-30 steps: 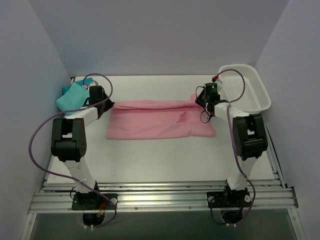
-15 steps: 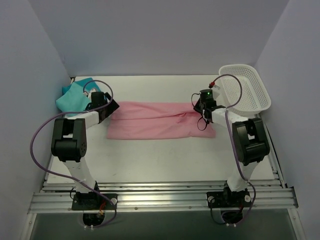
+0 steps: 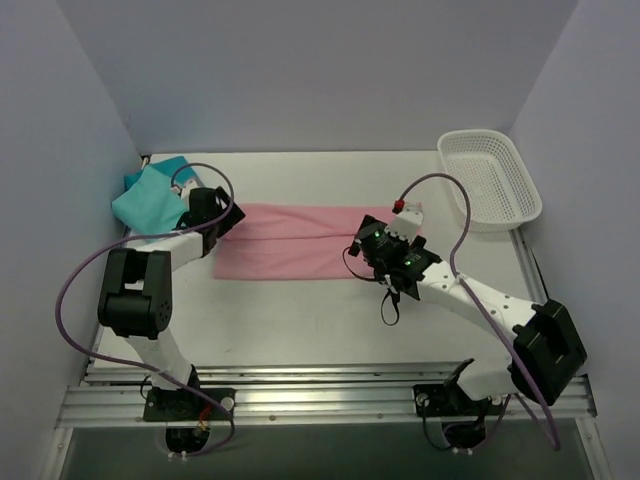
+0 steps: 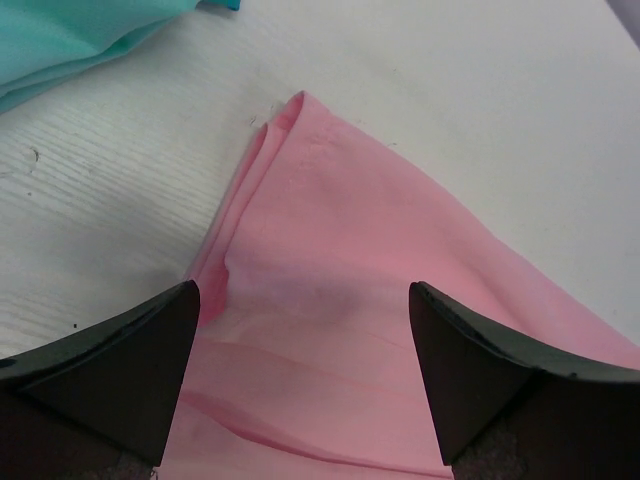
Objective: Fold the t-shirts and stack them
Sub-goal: Fold the other side of the tshirt into a rectangle
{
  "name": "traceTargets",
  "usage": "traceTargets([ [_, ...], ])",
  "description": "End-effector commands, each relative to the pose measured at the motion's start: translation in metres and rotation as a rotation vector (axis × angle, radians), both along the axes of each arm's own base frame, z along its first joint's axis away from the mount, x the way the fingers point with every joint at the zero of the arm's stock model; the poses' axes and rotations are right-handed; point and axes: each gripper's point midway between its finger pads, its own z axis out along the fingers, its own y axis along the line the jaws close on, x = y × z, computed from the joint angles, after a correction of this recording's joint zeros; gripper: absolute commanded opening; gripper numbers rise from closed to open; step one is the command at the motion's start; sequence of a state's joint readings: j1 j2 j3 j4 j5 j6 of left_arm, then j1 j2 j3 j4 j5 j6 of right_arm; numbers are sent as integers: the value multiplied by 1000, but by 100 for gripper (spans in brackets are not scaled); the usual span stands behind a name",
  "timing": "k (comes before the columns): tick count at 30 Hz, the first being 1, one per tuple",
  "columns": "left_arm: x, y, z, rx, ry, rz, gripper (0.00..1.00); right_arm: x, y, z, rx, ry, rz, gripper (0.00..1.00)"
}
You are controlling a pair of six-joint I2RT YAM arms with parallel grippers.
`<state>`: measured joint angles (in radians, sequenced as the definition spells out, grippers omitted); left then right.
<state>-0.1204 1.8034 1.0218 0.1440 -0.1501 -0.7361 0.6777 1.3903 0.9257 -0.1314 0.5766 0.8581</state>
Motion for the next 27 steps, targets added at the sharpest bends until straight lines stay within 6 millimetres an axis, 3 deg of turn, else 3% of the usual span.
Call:
traceTargets([
  [1, 10, -5, 53, -4, -162, 12, 94, -15, -34, 12, -81, -53, -139, 100],
  [2, 8, -8, 55, -11, -167, 2, 94, -1, -28, 30, -59, -101, -141, 100],
  [3, 8, -16, 60, -16, -181, -15, 95, 10, -31, 37, -80, -107, -158, 100],
  [4, 7, -20, 62, -13, -181, -23, 95, 21, -33, 28, -122, -71, -169, 100],
  [5, 6, -23, 63, -11, -178, -33, 95, 42, -38, 46, -119, -85, -189, 100],
  [6, 4, -31, 65, -9, -179, -52, 95, 55, -35, 29, -133, -34, -174, 100],
  [8, 0, -37, 65, 2, -179, -73, 95, 82, -44, 25, -123, -23, -181, 100],
  [12, -9, -42, 64, 13, -186, -93, 95, 134, -37, 3, -80, 11, -149, 91],
  [15, -17, -45, 54, 15, -175, -110, 95, 159, -36, -9, -104, 33, -151, 88],
  [18, -20, -46, 50, 20, -173, -118, 95, 172, -39, -31, -128, 78, -150, 86],
  [22, -23, -49, 41, 18, -165, -133, 95, 193, -35, -42, -124, 71, -138, 84],
  [27, -25, -55, 31, 26, -151, -154, 95, 201, -42, -59, -136, 101, -154, 81],
])
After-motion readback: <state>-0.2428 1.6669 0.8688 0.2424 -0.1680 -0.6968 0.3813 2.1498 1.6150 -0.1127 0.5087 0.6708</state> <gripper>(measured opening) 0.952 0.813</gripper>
